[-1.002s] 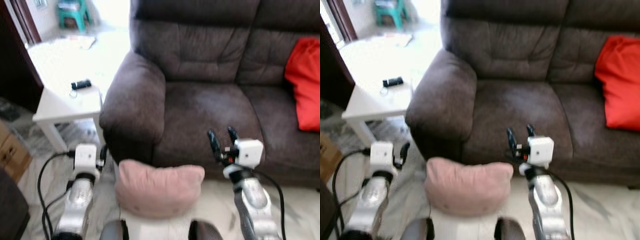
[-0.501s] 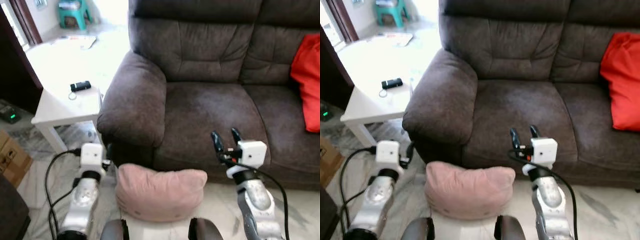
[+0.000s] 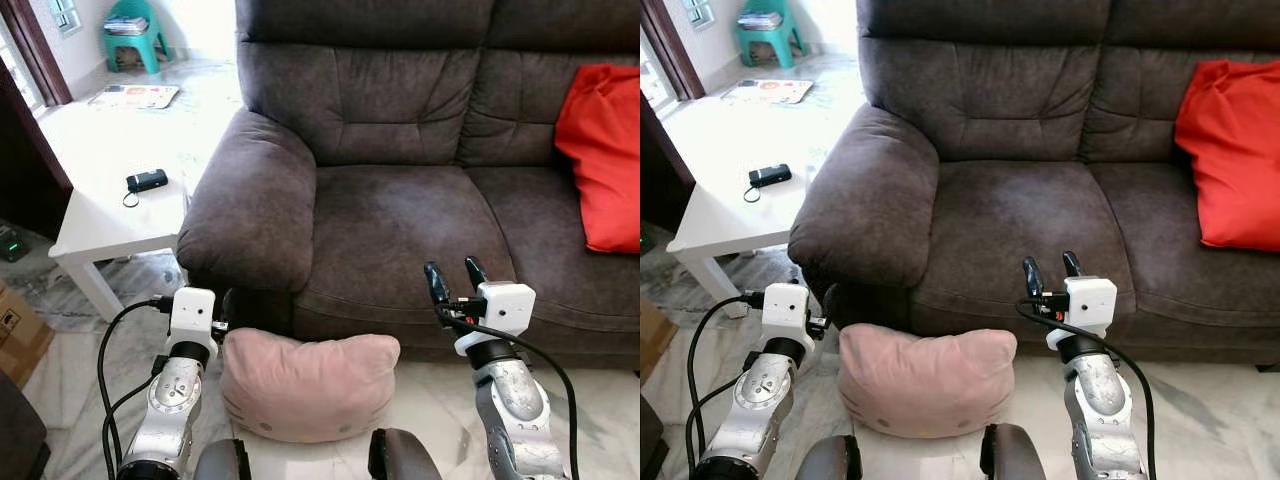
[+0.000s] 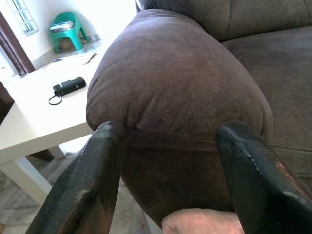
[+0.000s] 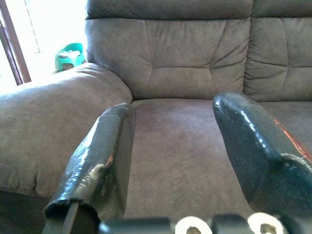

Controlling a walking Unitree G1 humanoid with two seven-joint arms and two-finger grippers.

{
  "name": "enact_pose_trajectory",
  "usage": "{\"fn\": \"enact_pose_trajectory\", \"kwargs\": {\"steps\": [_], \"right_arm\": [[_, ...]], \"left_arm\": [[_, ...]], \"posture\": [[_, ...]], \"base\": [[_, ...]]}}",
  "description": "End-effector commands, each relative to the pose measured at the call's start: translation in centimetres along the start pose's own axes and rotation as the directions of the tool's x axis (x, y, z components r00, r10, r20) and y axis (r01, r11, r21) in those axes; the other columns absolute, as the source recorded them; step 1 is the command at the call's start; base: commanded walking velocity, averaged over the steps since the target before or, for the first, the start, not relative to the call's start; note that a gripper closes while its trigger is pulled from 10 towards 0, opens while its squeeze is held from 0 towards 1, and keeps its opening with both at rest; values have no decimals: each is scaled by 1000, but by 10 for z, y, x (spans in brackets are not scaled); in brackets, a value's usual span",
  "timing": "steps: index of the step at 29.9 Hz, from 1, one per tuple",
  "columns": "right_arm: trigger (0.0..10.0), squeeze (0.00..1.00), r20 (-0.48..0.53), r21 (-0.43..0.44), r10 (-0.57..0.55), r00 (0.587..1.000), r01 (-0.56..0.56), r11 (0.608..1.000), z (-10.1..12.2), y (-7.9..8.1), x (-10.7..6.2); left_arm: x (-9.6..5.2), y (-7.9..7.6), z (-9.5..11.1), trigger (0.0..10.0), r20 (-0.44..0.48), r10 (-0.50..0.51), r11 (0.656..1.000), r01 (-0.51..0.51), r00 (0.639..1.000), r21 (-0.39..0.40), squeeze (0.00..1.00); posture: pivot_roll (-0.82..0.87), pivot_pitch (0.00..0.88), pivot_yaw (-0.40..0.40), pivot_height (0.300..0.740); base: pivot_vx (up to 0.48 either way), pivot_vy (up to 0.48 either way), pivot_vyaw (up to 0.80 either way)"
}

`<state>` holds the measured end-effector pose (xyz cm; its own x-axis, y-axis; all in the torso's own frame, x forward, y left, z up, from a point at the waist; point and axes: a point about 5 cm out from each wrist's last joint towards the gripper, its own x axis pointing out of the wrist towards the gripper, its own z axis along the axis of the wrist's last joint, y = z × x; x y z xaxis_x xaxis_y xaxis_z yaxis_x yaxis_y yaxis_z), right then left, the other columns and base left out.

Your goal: Move the pillow to the sofa from floor

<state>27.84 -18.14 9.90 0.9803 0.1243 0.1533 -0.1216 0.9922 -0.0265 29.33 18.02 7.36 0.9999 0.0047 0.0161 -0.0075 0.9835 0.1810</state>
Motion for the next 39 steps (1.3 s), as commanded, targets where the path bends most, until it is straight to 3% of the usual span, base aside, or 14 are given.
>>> {"fn": "enact_pose_trajectory", "kwargs": {"steps": [1, 10, 31, 39], "right_arm": [[10000, 0, -12, 14, -5, 1000, 6, 1000, 0, 0, 2], [10000, 0, -6, 10, -2, 1000, 2, 1000, 1, 1, 3], [10000, 0, 3, 17, -4, 1000, 4, 1000, 2, 1, 5], [10000, 0, 1, 15, -3, 1000, 3, 1000, 2, 1, 5]], "left_arm": [[1, 0, 5, 10000, 20, -5, 1000, 5, 1000, 15, 0], [1, -1, 5, 10000, 23, -6, 1000, 5, 1000, 14, 0], [3, -1, 8, 10000, 34, -1, 1000, 1, 999, 16, 0], [3, -3, 9, 10000, 43, -20, 999, 19, 999, 26, 0]], "posture": [[-27, 22, -20, 591], [-29, 19, -20, 591], [-24, 10, -20, 591], [-27, 14, -18, 591]], "base": [[0, 0, 0], [0, 0, 0], [274, 0, -94], [0, 0, 0]]}}
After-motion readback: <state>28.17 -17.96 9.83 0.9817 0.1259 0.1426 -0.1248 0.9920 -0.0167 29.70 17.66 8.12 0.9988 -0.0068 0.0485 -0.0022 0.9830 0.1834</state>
